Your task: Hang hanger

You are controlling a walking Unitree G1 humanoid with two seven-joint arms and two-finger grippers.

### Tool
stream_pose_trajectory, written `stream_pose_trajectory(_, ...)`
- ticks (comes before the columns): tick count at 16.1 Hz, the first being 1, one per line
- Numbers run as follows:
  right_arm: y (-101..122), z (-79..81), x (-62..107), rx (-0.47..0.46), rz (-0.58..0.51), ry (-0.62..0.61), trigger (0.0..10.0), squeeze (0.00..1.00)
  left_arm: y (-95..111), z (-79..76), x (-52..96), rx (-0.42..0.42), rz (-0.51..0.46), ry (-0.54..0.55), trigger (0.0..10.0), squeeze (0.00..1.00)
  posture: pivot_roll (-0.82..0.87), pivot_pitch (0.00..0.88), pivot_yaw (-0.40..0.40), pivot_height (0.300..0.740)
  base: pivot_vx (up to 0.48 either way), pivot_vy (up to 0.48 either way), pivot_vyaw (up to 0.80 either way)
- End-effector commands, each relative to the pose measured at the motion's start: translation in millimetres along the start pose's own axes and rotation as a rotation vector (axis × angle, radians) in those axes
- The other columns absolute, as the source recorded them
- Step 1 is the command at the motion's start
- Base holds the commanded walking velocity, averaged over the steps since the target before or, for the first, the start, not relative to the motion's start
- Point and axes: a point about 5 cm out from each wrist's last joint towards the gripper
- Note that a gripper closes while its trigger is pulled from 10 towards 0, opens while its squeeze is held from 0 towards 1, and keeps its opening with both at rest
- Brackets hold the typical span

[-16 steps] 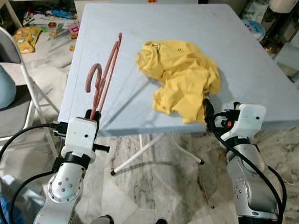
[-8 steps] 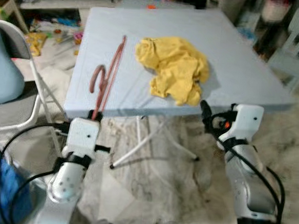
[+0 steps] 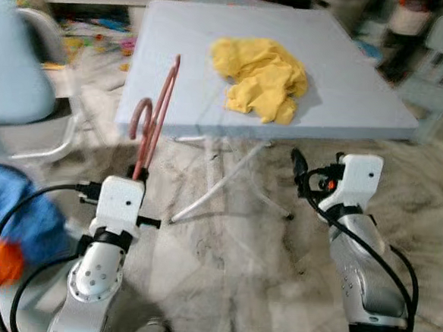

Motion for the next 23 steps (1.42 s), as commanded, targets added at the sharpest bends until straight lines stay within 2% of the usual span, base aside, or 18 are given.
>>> stream_pose_trajectory(1,-3.8,-6.2,2.1,0.016,0.013,-0.033,10.0,0.00,4.6,-3.2,-0.1,0.001,-0.018,-0.011,10.0,0.00,0.05,0.163,-0.018,0.740,-0.247,0.000,0.00)
stream_pose_trajectory(3,-3.6,-4.4,1.5,0.051,-0.013,-0.028,10.0,0.00,3.7,-3.1,0.0,-0.002,-0.016,-0.010,10.0,0.00,0.05,0.162,-0.019,0.740,-0.120,0.000,0.00)
stream_pose_trajectory(5,-5.5,1.8,2.3,0.043,-0.004,0.024,10.0,0.00,3.3,-4.3,-0.7,-0.007,-0.017,-0.015,10.0,0.00,0.04,0.161,-0.023,0.740,0.000,0.000,0.00)
stream_pose_trajectory(11,-7.1,-1.2,1.3,0.056,-0.003,0.034,10.0,0.00,2.1,-6.6,-3.1,-0.009,-0.017,-0.021,10.0,0.00,0.03,0.162,-0.026,0.740,0.000,0.000,0.00)
stream_pose_trajectory(13,-4.8,0.0,-1.5,0.077,-0.009,0.061,10.0,0.00,1.0,-11.5,-8.5,-0.015,-0.006,-0.073,10.0,0.00,0.03,0.180,-0.030,0.740,0.000,0.000,0.00)
stream_pose_trajectory(15,-4.1,2.8,-2.5,0.124,-0.012,0.117,10.0,0.00,-5.6,-14.4,-15.0,0.059,0.038,-0.157,10.0,0.00,0.02,0.185,-0.034,0.740,0.000,0.000,0.00)
stream_pose_trajectory(16,-4.4,3.1,-2.3,0.153,-0.005,0.160,10.0,0.00,-9.9,-18.5,-16.8,0.061,0.066,-0.227,10.0,0.00,0.02,0.185,-0.034,0.740,0.000,0.000,0.00)
stream_pose_trajectory(17,-5.2,2.5,-1.7,0.222,0.006,0.220,10.0,0.00,-12.5,-22.7,-16.8,0.067,0.083,-0.316,10.0,0.00,0.02,0.184,-0.036,0.740,0.000,0.000,0.00)
stream_pose_trajectory(18,-7.2,2.3,-0.1,0.310,0.024,0.314,10.0,0.00,-21.3,-26.4,-16.3,0.023,0.138,-0.414,10.0,0.00,0.01,0.184,-0.035,0.740,0.000,0.000,0.00)
stream_pose_trajectory(19,-10.3,2.9,5.3,0.452,0.044,0.493,10.0,0.00,-25.4,-25.0,-15.5,0.020,0.145,-0.505,10.0,0.00,0.01,0.184,-0.035,0.740,0.000,0.000,0.00)
stream_pose_trajectory(20,-10.8,1.6,6.9,0.488,0.051,0.532,10.0,0.00,-28.4,-24.0,-15.1,0.014,0.171,-0.527,10.0,0.00,0.01,0.188,-0.031,0.740,0.000,0.000,0.00)
stream_pose_trajectory(21,-10.2,-5.1,9.4,0.614,0.067,0.636,10.0,0.00,-32.2,-25.5,-11.4,-0.032,0.193,-0.652,10.0,0.00,0.00,0.186,-0.031,0.740,0.000,0.000,0.00)
stream_pose_trajectory(22,-9.5,-10.9,10.1,0.677,0.099,0.717,10.0,0.00,-34.2,-26.7,-7.8,-0.093,0.202,-0.748,10.0,0.00,0.00,0.187,-0.031,0.740,0.000,0.000,0.00)
stream_pose_trajectory(23,-9.2,-13.4,10.6,0.725,0.127,0.801,10.0,0.00,-33.6,-24.5,-7.3,-0.157,0.179,-0.794,10.0,0.00,0.01,0.185,-0.034,0.740,0.000,0.000,0.00)
Point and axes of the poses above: a point about 5 cm out from each wrist's last joint towards the gripper, its own x axis pointing back from the gripper into the wrist, its own y axis along the axis of the wrist's last joint, z = x × y, and after that the axes turned 1 degree about -x, right-handed
